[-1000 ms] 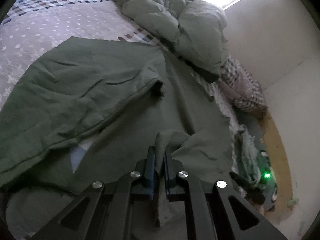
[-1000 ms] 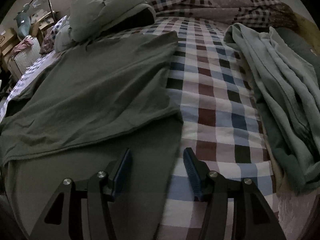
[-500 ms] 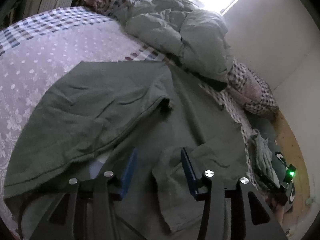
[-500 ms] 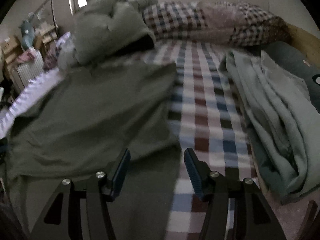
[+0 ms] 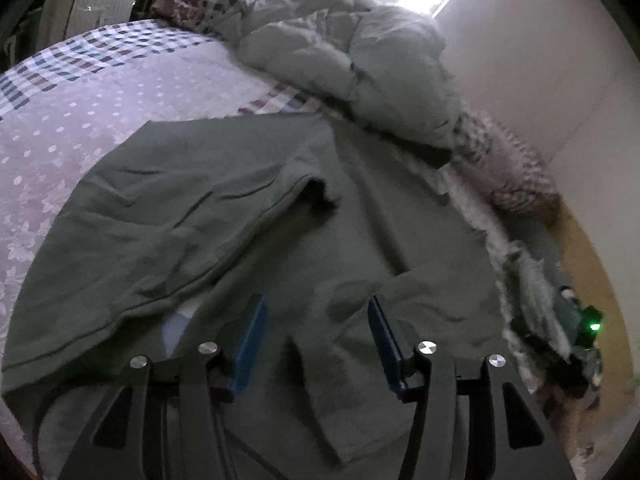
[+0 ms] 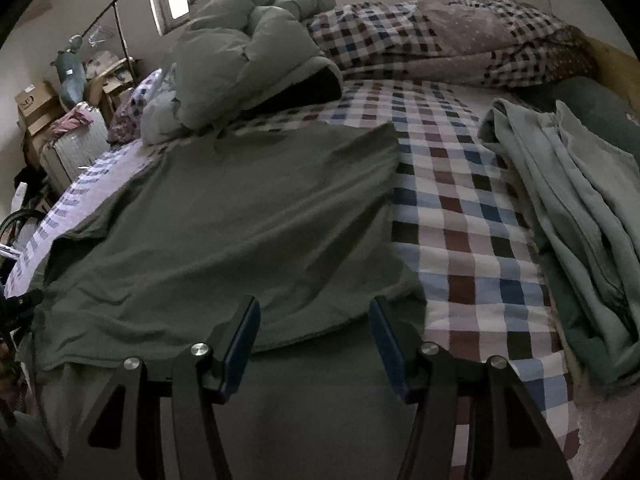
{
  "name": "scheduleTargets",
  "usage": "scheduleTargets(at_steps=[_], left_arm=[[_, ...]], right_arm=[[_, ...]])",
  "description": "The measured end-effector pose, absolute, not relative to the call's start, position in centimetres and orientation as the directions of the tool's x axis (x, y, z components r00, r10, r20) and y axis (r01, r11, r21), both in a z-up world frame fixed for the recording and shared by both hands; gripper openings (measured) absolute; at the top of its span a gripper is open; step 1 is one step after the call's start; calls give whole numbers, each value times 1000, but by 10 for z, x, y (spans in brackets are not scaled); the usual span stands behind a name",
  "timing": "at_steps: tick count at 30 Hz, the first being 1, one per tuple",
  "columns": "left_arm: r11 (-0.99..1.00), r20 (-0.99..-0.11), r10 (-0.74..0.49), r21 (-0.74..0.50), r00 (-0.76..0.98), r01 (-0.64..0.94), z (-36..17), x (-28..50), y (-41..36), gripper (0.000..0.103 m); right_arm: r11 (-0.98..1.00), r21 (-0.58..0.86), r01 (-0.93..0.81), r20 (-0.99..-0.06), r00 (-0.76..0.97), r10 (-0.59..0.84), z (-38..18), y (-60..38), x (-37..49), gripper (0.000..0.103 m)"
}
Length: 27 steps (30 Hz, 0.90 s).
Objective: Fold clothes
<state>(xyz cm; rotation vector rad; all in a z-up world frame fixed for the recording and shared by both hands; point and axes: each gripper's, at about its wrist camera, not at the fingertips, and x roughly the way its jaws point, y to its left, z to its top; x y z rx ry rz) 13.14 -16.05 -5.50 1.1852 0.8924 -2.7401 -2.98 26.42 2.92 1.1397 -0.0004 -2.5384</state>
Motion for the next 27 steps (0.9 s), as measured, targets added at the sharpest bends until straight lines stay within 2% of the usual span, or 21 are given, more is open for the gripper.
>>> scheduleTargets(at_steps=[4, 8, 13, 20, 27], left_arm=[[-863, -742, 141, -417, -655, 285, -64, 125, -157, 61], [-882, -732, 78, -367, -676, 296, -55, 130, -156, 61], [-830, -635, 87, -473, -767, 297, -37, 149, -180, 61], [-718, -463, -4, -616, -886, 324, -6, 191, -253, 61], [-607, -465, -99, -672, -879, 424, -15, 237, -311, 61]], right_arm=[[-928, 127, 351, -725, -605, -328, 28, 253, -27, 63], [-928, 96, 359, -748, -589, -306, 21, 247, -27, 63], [-938, 104, 331, -744, -600, -294, 22, 255, -28, 63], [-947, 139, 289, -726, -620, -296, 26, 265, -29, 64], [-936, 147, 320, -688, -646, -329, 41, 257, -20, 64]])
